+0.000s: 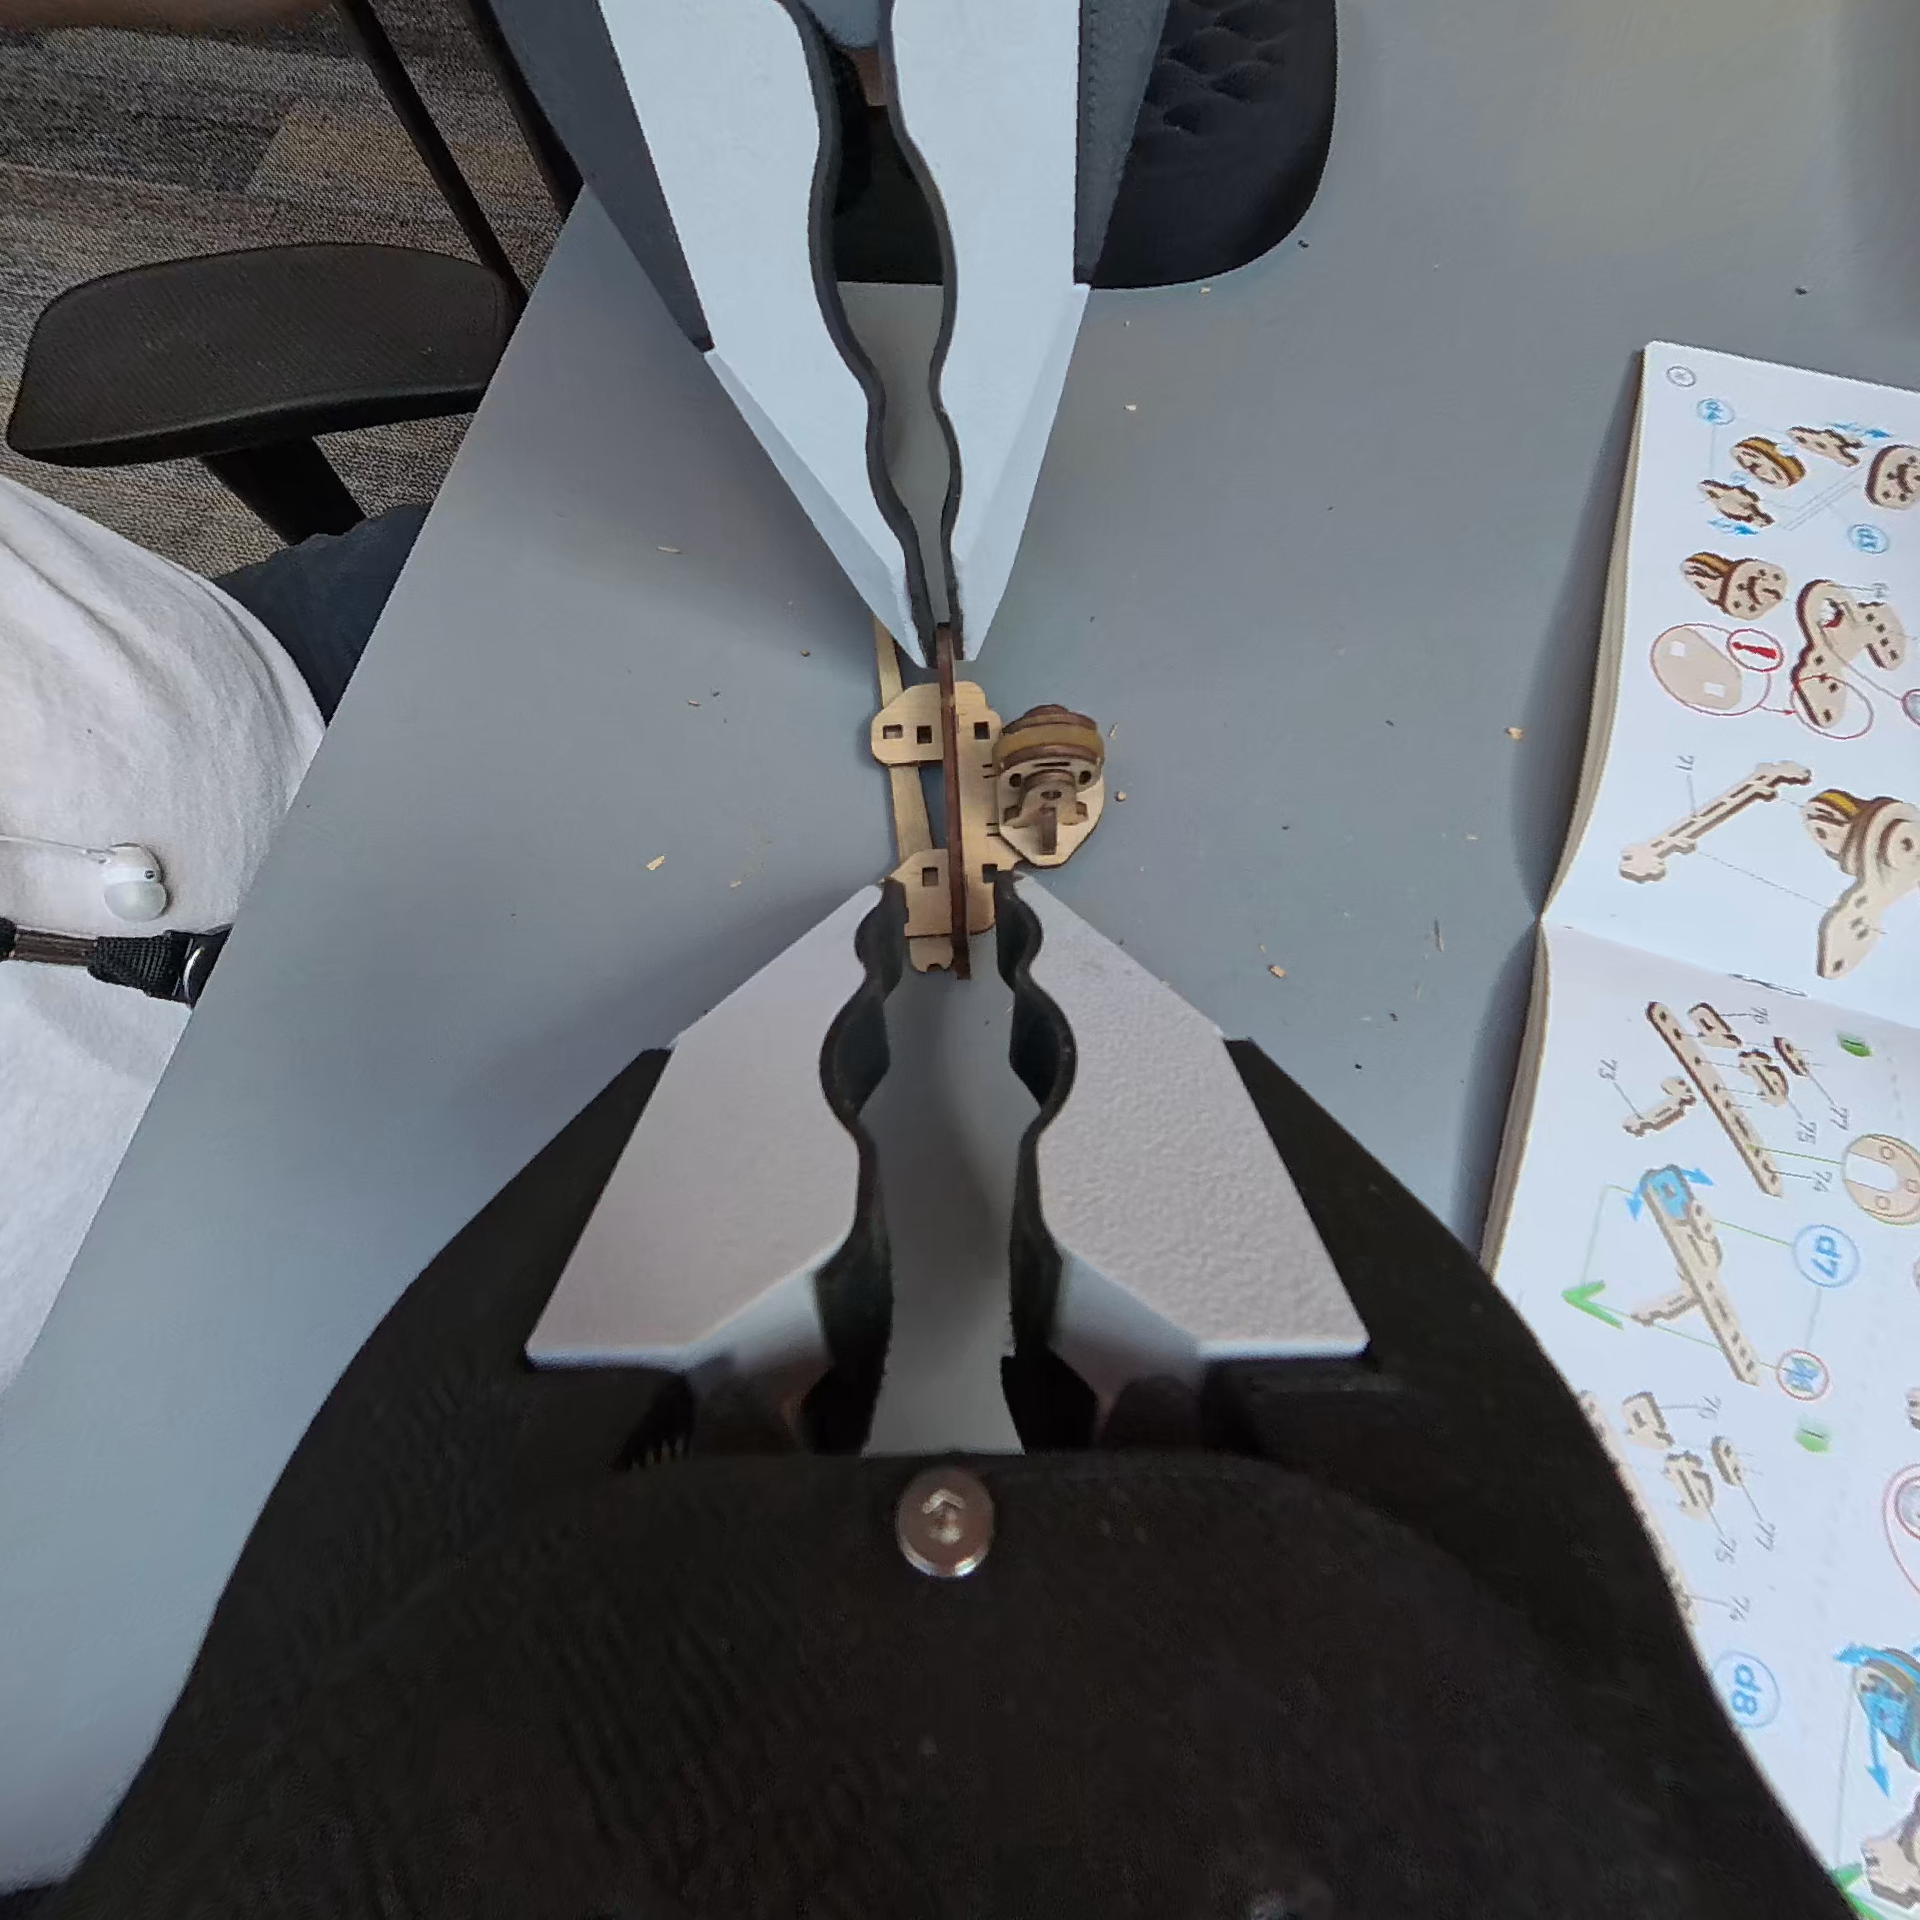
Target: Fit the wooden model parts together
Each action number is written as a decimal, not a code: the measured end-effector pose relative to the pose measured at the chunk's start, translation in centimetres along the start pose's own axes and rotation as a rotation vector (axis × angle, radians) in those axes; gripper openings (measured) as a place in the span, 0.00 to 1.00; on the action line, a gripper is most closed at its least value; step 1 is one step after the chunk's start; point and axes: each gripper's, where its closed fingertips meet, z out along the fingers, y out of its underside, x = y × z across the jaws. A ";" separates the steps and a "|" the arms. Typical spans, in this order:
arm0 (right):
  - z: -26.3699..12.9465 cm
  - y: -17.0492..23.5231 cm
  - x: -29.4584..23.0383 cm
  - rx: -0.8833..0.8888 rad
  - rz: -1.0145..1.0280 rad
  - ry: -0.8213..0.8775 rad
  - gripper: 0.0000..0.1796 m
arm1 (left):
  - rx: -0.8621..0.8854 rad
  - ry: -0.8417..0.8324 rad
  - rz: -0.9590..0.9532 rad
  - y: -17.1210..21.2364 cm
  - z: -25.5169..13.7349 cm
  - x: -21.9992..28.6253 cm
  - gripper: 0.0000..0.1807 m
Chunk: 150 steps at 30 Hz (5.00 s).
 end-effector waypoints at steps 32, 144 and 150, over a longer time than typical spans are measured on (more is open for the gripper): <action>0.9 0.4 -0.5 -0.018 0.031 -0.031 0.16 | 0.053 0.006 -0.042 -0.2 0.6 0.1 0.16; 0.5 -0.9 2.8 -0.200 -0.391 0.439 0.09 | -0.156 -0.448 0.413 -1.8 0.5 -3.0 0.07; 0.4 -0.9 3.0 -0.202 -0.372 0.449 0.08 | -0.143 -0.428 0.378 -1.9 0.5 -3.1 0.07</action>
